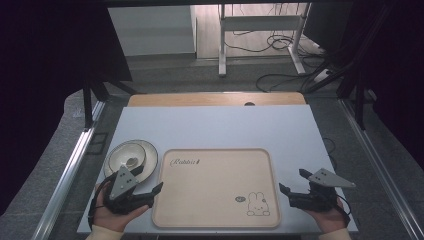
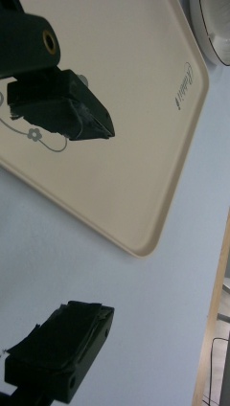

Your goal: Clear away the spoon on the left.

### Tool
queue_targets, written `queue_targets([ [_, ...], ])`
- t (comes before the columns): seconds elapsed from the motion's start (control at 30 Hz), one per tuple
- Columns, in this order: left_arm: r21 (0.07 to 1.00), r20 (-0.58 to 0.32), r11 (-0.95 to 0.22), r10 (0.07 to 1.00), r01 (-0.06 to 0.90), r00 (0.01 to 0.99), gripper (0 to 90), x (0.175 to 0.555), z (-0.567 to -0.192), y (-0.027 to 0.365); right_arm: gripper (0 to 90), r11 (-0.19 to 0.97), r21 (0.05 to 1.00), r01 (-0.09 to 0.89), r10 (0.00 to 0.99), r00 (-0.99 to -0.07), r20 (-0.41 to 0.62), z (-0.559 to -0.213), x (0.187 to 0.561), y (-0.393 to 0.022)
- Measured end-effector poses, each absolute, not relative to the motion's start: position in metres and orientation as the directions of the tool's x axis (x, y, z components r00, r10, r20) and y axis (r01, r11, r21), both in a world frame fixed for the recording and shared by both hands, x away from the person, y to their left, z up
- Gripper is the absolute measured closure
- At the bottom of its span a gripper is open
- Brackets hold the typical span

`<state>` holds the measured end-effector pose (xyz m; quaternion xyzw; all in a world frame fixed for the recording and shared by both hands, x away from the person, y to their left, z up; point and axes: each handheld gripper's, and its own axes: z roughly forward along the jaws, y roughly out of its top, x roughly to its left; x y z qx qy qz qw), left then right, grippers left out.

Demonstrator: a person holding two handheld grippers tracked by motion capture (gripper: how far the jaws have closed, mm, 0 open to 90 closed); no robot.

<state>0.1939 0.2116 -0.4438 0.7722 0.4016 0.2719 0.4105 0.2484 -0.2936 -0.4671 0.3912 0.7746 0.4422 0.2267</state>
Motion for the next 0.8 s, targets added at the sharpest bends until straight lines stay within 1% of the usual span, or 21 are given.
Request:
queue_targets([
  [0.17,0.871,0.07,-0.303,0.856,0.387,0.512,23.8,0.192,-0.438,0.22,13.8,0.309,0.86,0.405,0.803,-0.597,-0.008,-0.468,0.249,-0.293],
  [0.5,0.877,0.069,-0.287,0.869,0.386,0.489,24.1,0.191,-0.435,0.227,13.8,0.32,0.857,0.405,0.795,-0.607,-0.01,-0.469,0.248,-0.29],
  [0.8,0.879,0.062,-0.264,0.889,0.398,0.454,24.2,0.191,-0.435,0.241,13.9,0.315,0.851,0.42,0.797,-0.604,0.003,-0.471,0.249,-0.291],
])
